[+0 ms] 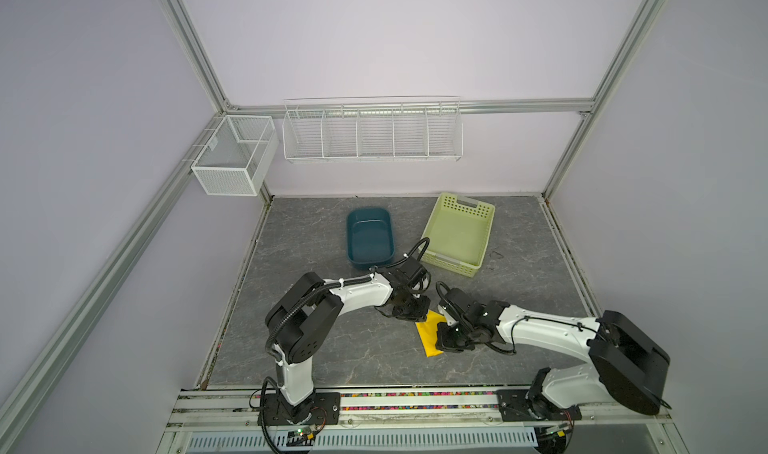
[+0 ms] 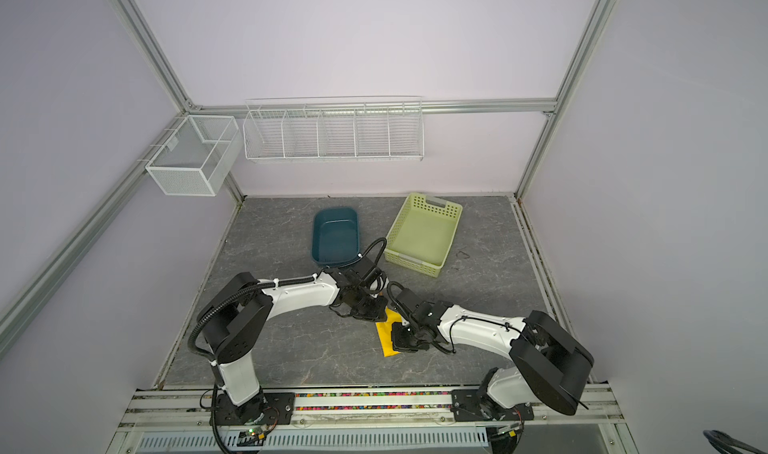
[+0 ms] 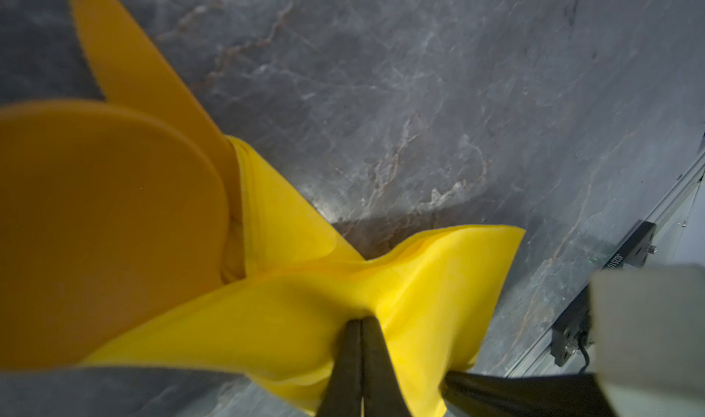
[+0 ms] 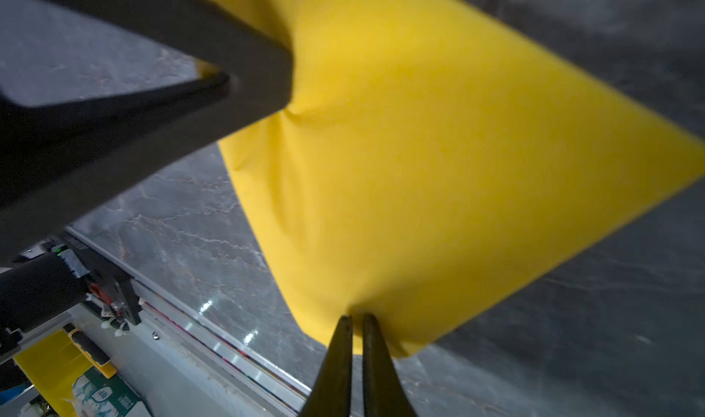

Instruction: Place the utensils on the paper napkin and roll it up

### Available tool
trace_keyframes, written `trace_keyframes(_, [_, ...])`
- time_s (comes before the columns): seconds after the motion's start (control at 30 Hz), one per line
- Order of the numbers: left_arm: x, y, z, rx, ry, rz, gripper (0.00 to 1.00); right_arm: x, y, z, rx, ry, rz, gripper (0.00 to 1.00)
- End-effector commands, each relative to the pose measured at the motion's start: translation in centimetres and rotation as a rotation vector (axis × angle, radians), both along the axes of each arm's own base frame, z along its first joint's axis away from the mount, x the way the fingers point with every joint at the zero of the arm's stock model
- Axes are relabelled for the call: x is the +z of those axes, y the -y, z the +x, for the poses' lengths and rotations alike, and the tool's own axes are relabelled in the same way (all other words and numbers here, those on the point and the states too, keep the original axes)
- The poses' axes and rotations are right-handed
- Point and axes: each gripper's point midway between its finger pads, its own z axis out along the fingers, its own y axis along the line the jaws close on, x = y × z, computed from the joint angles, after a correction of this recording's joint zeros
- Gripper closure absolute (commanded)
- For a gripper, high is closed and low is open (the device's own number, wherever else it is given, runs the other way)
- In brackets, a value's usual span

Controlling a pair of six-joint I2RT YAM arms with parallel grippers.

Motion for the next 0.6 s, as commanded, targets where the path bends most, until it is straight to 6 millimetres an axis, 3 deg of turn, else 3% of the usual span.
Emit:
trace_keyframes(0.0, [-2.7,-2.7,-0.9,-0.004,-0.025,0.135,0.97,-1.2,1.6,-0.5,0.010,-0.015,-0.079,0.89])
trace_keyframes(0.2, [-1.9,-2.3,-0.7,-0.015,-0.008,0.115,0.97,-1.7,1.3,-2.0,-0.006,-0.051,-0.048,0.90])
trace_keyframes(0.37, [-1.0,-2.1,-0.4,-0.034,0.019,0.102,0.97,-1.6,-0.6,-3.0,-0.019,-0.072,0.026,0.90])
trace_keyframes(0.57, [0.6,-1.9,-0.2,-0.046,0.047,0.079,0.95,-2.1,-1.3,-3.1,-0.025,-0.079,0.025,0.90])
